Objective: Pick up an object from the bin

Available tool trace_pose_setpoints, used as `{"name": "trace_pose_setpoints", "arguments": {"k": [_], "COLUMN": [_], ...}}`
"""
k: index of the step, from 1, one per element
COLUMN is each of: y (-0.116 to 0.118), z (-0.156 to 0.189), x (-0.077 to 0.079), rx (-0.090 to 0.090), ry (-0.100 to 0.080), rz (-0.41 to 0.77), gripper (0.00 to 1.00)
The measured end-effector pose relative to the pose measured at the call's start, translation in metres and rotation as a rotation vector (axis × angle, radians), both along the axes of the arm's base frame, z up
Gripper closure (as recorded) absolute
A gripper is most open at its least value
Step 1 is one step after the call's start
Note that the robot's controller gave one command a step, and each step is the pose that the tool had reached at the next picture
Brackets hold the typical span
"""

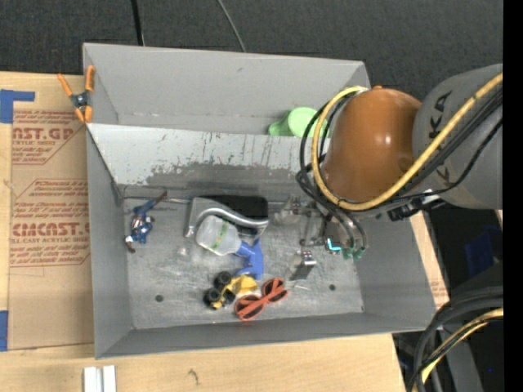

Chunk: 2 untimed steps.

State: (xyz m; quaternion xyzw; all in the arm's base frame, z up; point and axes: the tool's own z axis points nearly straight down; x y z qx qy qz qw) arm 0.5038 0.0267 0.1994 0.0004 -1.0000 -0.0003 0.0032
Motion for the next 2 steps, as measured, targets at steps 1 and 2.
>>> {"name": "trace_pose_setpoints", "arguments": {"k": [1,2], "y": [0.000,0.011], "z": [0.002,0.009], "x": [0.001,0.010], "rx": [0.000,-0.001], "ry": [-0.004,-0.005], "rz": [0.000,0.092], "gripper": [0.00,0.00]}}
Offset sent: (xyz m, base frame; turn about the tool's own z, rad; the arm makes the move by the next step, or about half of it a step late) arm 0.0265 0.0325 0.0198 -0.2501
